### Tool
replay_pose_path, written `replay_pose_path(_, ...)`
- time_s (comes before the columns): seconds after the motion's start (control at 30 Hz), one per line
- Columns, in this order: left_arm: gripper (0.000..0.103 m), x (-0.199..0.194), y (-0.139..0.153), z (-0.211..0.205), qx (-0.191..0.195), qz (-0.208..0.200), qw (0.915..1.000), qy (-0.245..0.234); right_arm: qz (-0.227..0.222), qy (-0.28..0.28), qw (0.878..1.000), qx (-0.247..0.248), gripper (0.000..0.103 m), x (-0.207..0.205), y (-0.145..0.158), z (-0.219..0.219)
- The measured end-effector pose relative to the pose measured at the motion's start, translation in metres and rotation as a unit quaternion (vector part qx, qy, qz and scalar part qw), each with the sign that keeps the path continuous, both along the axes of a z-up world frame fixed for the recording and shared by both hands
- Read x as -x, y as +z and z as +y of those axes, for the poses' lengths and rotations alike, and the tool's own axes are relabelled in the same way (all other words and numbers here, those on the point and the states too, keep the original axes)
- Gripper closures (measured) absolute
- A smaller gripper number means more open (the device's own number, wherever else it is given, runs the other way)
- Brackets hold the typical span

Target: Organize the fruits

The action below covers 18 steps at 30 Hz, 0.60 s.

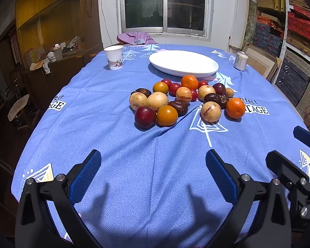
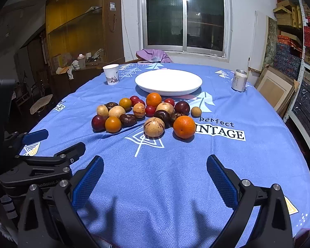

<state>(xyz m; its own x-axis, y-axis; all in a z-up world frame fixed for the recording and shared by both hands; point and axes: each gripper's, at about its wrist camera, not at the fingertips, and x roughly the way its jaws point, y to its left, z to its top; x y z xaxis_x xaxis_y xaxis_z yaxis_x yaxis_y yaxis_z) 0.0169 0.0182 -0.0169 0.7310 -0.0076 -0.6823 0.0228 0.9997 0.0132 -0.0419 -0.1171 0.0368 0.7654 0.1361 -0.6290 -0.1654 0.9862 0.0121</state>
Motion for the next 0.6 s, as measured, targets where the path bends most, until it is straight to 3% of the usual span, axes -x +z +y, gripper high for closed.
replay_pose_path(0.6,0.004,-0.0003,-0.0025,0.0013,0.001,0.004,1.0000,0.003,0.001,-0.001,1.000,-0.004,0.003,0.0000,-0.0006,-0.0007)
